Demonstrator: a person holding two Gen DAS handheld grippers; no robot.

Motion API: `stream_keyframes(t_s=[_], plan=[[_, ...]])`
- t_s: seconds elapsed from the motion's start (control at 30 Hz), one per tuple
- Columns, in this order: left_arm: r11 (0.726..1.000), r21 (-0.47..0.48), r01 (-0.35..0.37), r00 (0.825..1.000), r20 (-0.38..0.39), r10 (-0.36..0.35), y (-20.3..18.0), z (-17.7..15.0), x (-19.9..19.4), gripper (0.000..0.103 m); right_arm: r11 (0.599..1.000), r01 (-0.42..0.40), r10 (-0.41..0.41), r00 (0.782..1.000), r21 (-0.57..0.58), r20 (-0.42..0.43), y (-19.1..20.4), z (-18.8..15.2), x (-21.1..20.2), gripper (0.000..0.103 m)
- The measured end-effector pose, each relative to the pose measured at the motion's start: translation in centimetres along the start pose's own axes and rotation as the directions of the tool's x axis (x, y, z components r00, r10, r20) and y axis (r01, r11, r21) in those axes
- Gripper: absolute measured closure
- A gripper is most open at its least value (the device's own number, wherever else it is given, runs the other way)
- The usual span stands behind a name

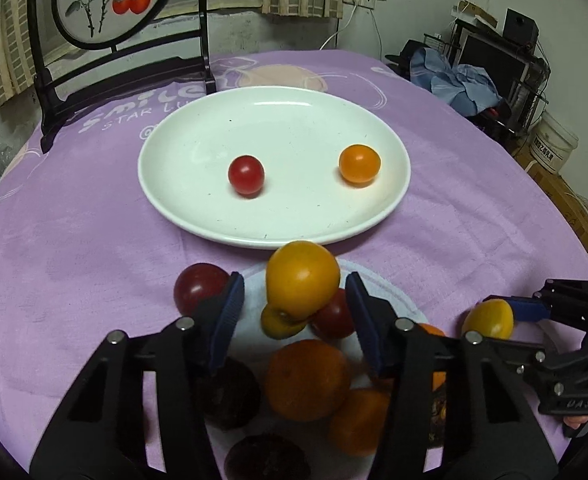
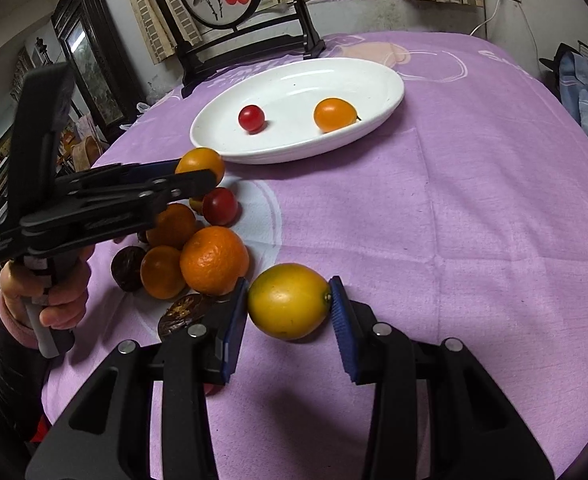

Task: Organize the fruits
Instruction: 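Grasp a yellow cherry tomato with the left tool while the right tool grasps the yellow lemon, then lower both fruits into the white plate and open both tools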

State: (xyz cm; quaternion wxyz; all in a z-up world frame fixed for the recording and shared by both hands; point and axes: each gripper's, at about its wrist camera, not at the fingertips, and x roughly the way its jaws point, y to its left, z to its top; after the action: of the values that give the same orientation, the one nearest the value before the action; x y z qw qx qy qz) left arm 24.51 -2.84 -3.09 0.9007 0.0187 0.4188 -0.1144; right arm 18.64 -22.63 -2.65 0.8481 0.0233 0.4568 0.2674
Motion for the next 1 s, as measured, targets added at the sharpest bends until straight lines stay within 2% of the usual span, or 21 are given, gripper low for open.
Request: stream_keyframes(t_s=[0.1, 0.17, 0.2, 0.47, 0.57, 0.63, 0.73, 0.83, 0.9, 1.0], plan=[[1.000, 0.000, -0.007, 1.000, -0.010, 0.007, -0.1, 0.3, 0.6, 0.051, 1.000, 0.000, 0.000, 1.000, 0.003, 0.002, 0.0, -0.1, 0.0, 0.062], [1.000, -0.003, 0.002, 1.000, -0.017, -0.002, -0.1, 0.4, 0.8, 0.062, 1.000, 0.000, 0.000, 1.000, 0.006, 0.005, 0.0, -0.2, -0.1, 0.062], [1.000, -0.006, 0.013, 1.000, -0.017, -0.014, -0.1, 0.4, 0.8, 0.064, 1.000, -0.001, 0.001, 1.000, 0.008, 0.007, 0.0, -0.2, -0.1, 0.062], [0.999, -0.016, 0.046, 0.999, -0.011, -0.046, 0.0, 0.1, 0.2, 0.065, 1.000, -0.020, 0.020, 0.999, 0.002, 0.040, 0.1, -0.1, -0.2, 0.062], [0.998, -0.016, 0.066, 0.997, 0.030, -0.065, 0.1, 0.3, -1.3, 0.065, 0.998, -0.055, 0.053, 0.995, 0.019, 0.090, -0.1, 0.3, -0.8, 0.062], [0.997, -0.030, 0.075, 0.994, 0.083, -0.072, 0.5, 0.6, -2.8, 0.065, 0.995, -0.095, 0.092, 0.988, 0.023, 0.125, 0.1, 0.9, -1.2, 0.062], [0.994, -0.079, 0.077, 0.984, 0.166, -0.063, 2.0, 1.3, -4.9, 0.065, 0.992, -0.123, 0.118, 0.972, 0.014, 0.202, 0.9, 2.5, -2.0, 0.062], [0.987, -0.128, 0.094, 0.975, 0.211, -0.065, 3.4, 2.2, -5.8, 0.065, 0.993, -0.119, 0.111, 0.957, 0.013, 0.266, 1.5, 5.3, -1.7, 0.062], [0.986, -0.143, 0.091, 0.974, 0.218, -0.058, 4.0, 3.4, -5.5, 0.065, 0.996, -0.091, 0.082, 0.958, 0.022, 0.276, 1.7, 7.6, -0.5, 0.062], [0.987, -0.158, 0.040, 0.979, 0.206, -0.007, 4.6, 5.4, -3.6, 0.065, 0.999, -0.033, 0.025, 0.970, 0.025, 0.244, 1.8, 10.5, 2.2, 0.062]])
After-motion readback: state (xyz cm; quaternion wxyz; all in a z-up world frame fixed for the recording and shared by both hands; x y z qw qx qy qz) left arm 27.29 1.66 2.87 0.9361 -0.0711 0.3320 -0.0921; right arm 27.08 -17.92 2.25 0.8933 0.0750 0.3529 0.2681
